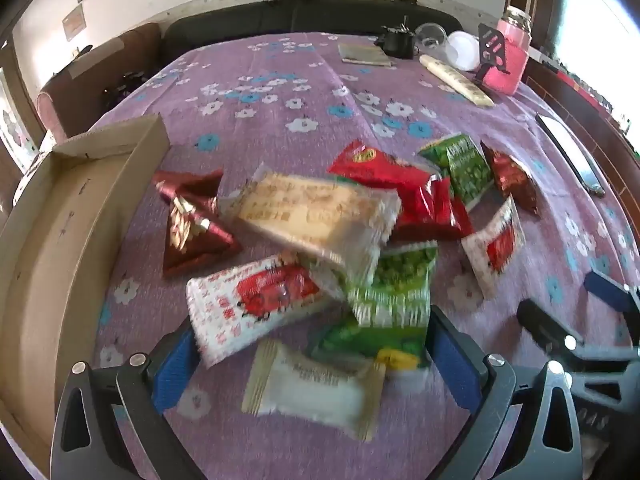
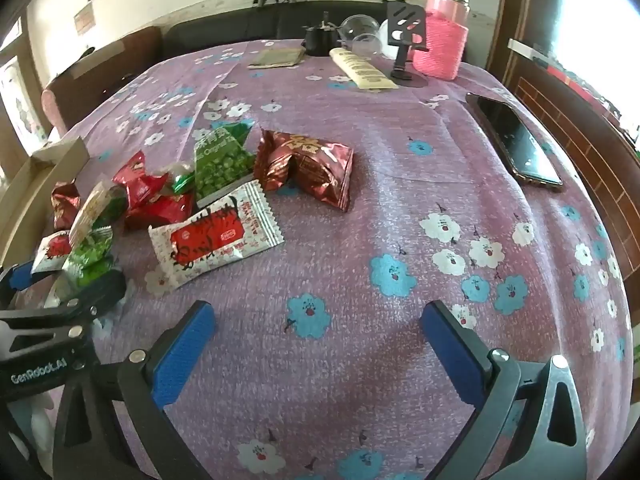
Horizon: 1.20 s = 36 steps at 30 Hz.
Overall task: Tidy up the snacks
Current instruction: 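Move both grippers toward the snack pile and open them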
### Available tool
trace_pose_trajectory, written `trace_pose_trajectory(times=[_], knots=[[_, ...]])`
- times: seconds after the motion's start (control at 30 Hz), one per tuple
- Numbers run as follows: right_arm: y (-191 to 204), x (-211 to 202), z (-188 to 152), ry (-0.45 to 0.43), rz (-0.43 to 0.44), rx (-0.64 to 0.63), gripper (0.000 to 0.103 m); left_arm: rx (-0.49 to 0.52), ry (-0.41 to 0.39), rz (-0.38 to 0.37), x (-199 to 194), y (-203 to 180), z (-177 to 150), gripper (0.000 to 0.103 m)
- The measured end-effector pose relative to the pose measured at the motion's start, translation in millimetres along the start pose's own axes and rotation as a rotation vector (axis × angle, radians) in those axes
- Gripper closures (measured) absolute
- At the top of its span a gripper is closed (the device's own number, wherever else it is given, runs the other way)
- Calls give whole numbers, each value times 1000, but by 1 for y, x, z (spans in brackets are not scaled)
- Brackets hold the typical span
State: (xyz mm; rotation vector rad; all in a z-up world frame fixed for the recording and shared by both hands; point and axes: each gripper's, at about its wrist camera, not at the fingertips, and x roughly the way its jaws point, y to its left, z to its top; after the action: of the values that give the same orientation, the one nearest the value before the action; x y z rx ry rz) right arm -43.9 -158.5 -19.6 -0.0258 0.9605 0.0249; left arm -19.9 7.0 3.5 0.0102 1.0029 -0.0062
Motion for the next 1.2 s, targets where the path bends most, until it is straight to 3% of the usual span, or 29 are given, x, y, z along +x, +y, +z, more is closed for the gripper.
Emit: trace_pose_trajectory(times=[0.07,0.1,0.13,0.2,0.37,0.4,0.43,0.5,0.6,0.63,0.67,0.77,0.8,0.87,0.9,0.93,0.97,1.03,1.2], knots=[[1,2,1,15,-4,0,0,3,34,-27,-9,4,-6,9],[1,3,1,20,-4,1,0,-1,28,-54,-17,7,-9,25],[1,3,1,24,-5,3,0,-5,17,-89,-26,9,-12,34],[1,2,0,24,-6,6,0,-13,-55,-126,-56,19,-17,36],[1,2,-1,17,-25,35,0,17,-469,-24,-169,45,-27,34],[1,2,-1,16,-33,43,0,18,-530,-11,-183,50,-28,21],[1,3,0,17,-41,51,0,19,-581,8,-196,54,-28,0],[2,4,2,21,-56,71,0,24,-649,11,-210,62,-26,0],[2,5,5,31,-65,74,1,-13,-584,27,-200,74,-20,0],[3,3,6,25,-72,65,9,-21,-561,28,-196,77,-22,0],[1,-4,6,12,-69,61,24,-32,-545,13,-193,81,-24,1],[-5,-27,8,-14,51,101,42,-72,-578,-9,-196,95,-39,6],[-3,-33,9,-18,98,105,45,-80,-590,-19,-196,99,-41,12],[6,-41,11,-11,213,97,49,-98,-567,-56,-191,104,-43,33],[12,-42,12,-6,252,91,50,-113,-537,-95,-185,109,-42,54],[19,-41,12,3,296,83,51,-128,-505,-131,-178,113,-41,66],[28,-39,12,17,345,80,51,-147,-466,-167,-169,117,-39,67],[43,-32,14,38,396,80,51,-164,-433,-163,-157,121,-39,67],[79,-12,18,49,418,66,51,-111,-406,-179,-143,114,-37,66]])
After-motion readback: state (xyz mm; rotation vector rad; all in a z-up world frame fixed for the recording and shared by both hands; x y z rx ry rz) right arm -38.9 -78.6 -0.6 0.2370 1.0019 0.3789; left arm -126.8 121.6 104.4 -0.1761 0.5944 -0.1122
